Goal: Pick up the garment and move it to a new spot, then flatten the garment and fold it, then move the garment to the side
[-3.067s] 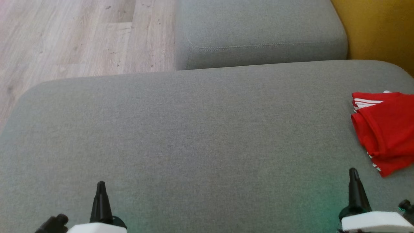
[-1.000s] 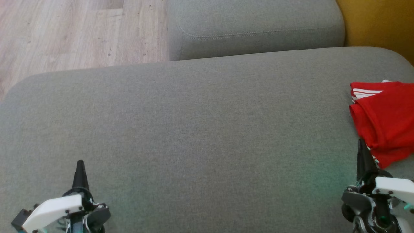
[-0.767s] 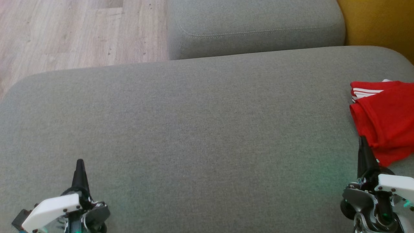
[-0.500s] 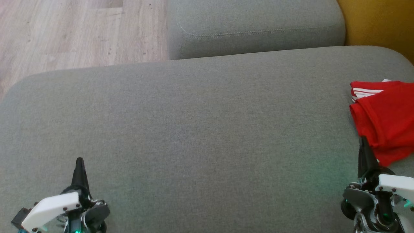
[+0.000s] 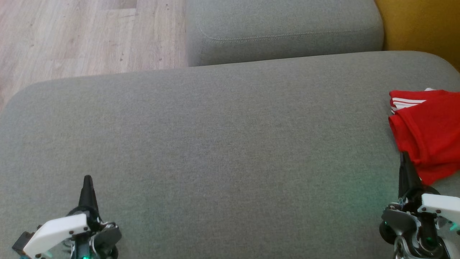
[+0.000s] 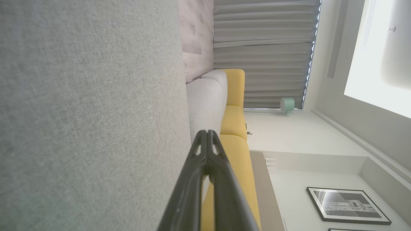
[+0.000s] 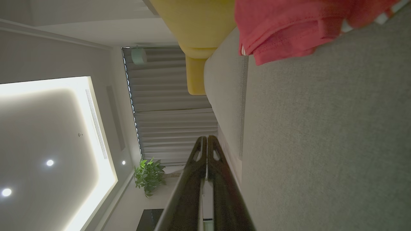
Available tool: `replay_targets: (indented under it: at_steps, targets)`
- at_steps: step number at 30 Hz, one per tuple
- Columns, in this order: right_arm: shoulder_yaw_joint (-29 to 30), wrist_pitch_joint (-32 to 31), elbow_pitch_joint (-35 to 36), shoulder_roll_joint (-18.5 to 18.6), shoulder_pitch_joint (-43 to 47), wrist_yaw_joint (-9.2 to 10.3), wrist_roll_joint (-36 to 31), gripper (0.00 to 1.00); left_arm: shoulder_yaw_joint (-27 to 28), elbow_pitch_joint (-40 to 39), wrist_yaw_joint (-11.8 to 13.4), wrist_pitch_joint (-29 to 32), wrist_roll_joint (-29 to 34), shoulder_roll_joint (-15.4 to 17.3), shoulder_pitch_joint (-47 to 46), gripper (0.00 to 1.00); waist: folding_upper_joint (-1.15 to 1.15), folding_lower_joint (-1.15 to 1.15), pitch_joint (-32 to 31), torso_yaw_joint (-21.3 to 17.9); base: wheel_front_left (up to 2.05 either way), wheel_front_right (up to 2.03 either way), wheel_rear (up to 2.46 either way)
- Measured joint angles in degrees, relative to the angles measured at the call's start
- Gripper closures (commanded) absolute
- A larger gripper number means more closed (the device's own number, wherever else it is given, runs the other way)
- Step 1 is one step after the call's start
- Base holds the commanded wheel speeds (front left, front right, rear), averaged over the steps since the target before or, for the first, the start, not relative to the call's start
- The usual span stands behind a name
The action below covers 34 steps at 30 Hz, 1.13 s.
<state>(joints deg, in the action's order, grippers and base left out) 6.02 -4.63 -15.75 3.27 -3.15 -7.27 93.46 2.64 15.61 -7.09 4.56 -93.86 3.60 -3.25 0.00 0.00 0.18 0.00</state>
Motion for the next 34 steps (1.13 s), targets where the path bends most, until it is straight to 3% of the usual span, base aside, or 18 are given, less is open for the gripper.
replay_targets:
  at_steps: [34]
  targets:
    - [0.43, -0.62, -0.02, -0.09, 0.00, 0.00, -0.25, 1.00, 0.83, 0.01, 0.00, 0.76, 0.16, -0.37, 0.00, 1.00, 0.00, 0.00, 0.00, 0.00, 0.00, 0.00, 0.00]
